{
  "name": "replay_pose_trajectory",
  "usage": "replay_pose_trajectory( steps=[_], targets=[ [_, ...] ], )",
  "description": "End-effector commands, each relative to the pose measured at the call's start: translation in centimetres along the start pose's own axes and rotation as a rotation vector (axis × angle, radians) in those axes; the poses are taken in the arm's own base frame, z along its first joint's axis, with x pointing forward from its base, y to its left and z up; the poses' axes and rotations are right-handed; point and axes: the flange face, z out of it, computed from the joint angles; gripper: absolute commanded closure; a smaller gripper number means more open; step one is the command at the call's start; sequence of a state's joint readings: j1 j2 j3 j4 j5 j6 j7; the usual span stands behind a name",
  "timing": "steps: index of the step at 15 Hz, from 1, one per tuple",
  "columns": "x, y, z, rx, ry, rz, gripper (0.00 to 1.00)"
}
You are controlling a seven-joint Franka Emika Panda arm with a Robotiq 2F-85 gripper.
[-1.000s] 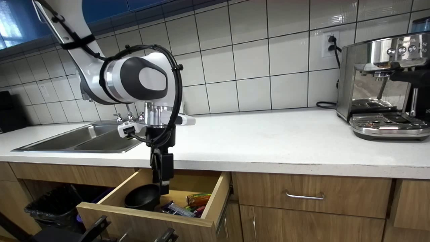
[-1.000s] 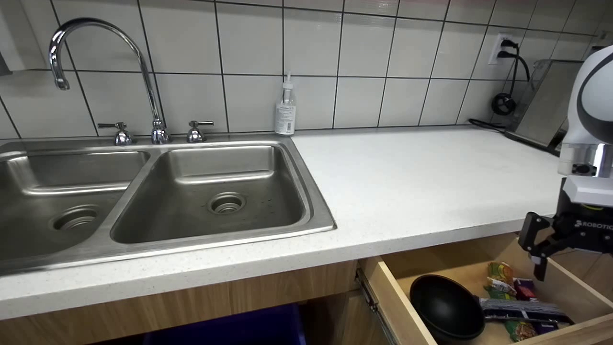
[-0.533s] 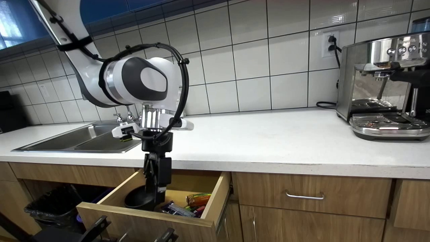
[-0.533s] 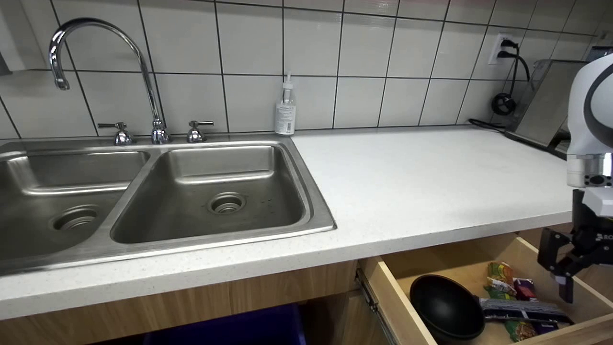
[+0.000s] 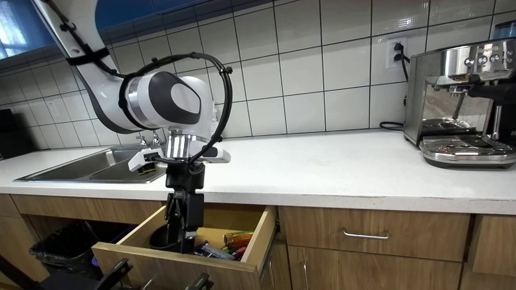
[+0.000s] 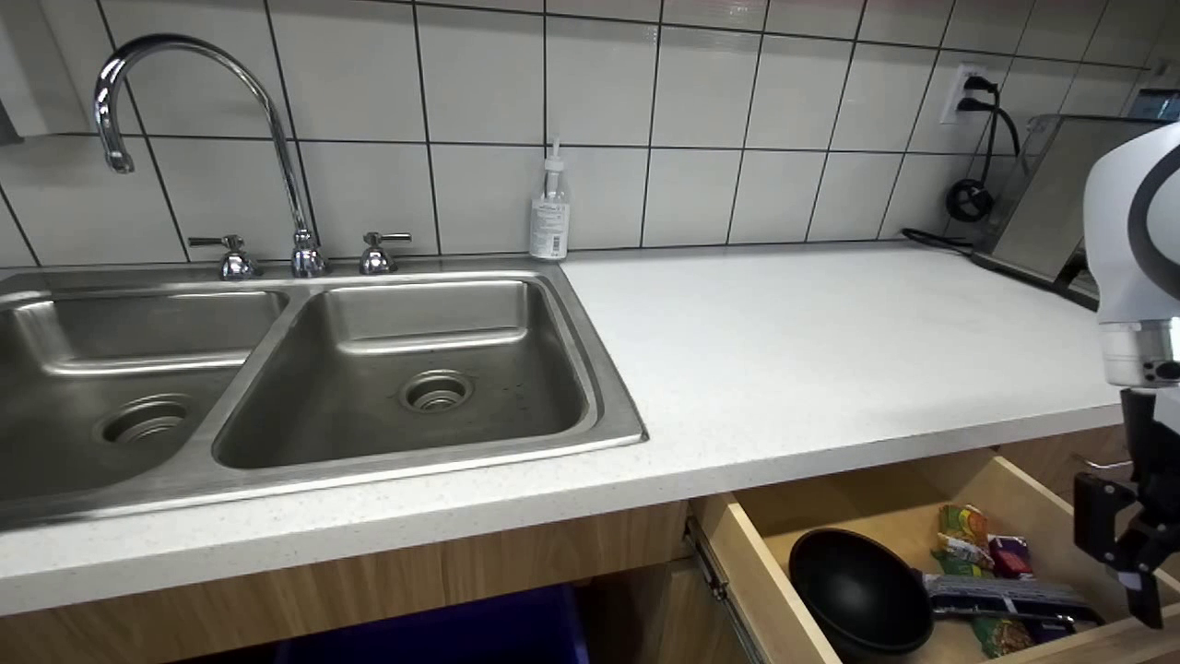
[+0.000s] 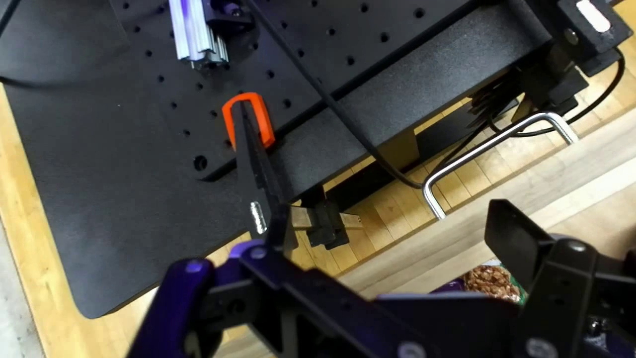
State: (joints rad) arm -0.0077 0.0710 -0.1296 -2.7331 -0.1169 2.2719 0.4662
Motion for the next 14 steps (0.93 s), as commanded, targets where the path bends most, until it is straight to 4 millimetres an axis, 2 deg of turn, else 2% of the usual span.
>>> replay_pose_trajectory(
  steps=[1,14],
  targets=[
    [0.4,0.4,0.6,-0.046,-0.035,-0.022,0.00],
    [2.0,-0.3,3.5,-0.114,-0.126,-0.019,0.00]
  ],
)
